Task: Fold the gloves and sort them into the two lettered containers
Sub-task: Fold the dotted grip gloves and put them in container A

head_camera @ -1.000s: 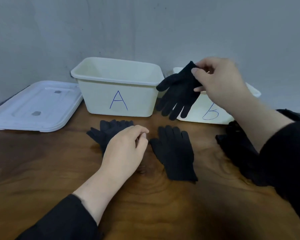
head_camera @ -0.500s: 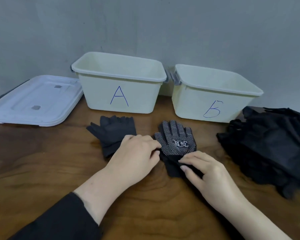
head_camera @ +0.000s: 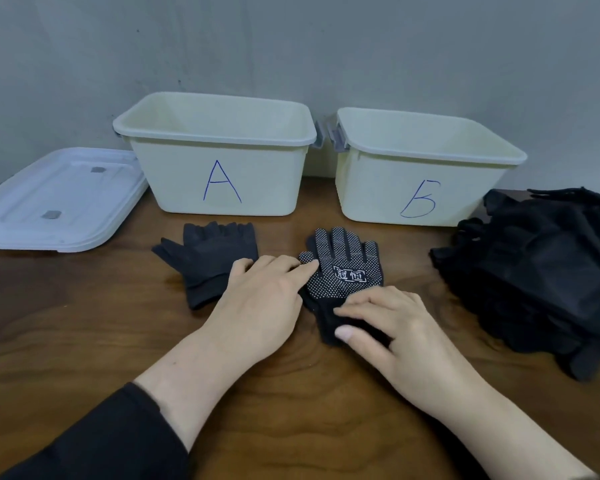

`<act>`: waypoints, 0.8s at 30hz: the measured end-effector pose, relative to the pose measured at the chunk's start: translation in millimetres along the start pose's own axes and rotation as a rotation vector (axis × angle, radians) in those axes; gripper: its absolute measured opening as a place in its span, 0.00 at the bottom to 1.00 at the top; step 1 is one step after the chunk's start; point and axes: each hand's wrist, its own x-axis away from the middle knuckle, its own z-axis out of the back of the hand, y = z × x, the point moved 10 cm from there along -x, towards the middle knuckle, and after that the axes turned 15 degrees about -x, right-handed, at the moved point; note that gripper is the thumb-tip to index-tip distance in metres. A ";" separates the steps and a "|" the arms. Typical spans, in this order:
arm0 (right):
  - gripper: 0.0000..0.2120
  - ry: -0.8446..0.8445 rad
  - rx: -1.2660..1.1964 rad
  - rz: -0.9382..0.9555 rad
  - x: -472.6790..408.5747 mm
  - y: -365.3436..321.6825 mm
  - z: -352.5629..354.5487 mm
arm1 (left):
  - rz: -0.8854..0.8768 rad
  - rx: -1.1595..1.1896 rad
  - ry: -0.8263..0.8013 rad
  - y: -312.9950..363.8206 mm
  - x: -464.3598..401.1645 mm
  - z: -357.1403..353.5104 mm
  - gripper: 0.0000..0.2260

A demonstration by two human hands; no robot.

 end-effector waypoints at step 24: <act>0.11 -0.154 -0.148 -0.171 6.2 29.4 15.6 | 0.064 0.033 0.025 -8.0 2.3 10.0 0.20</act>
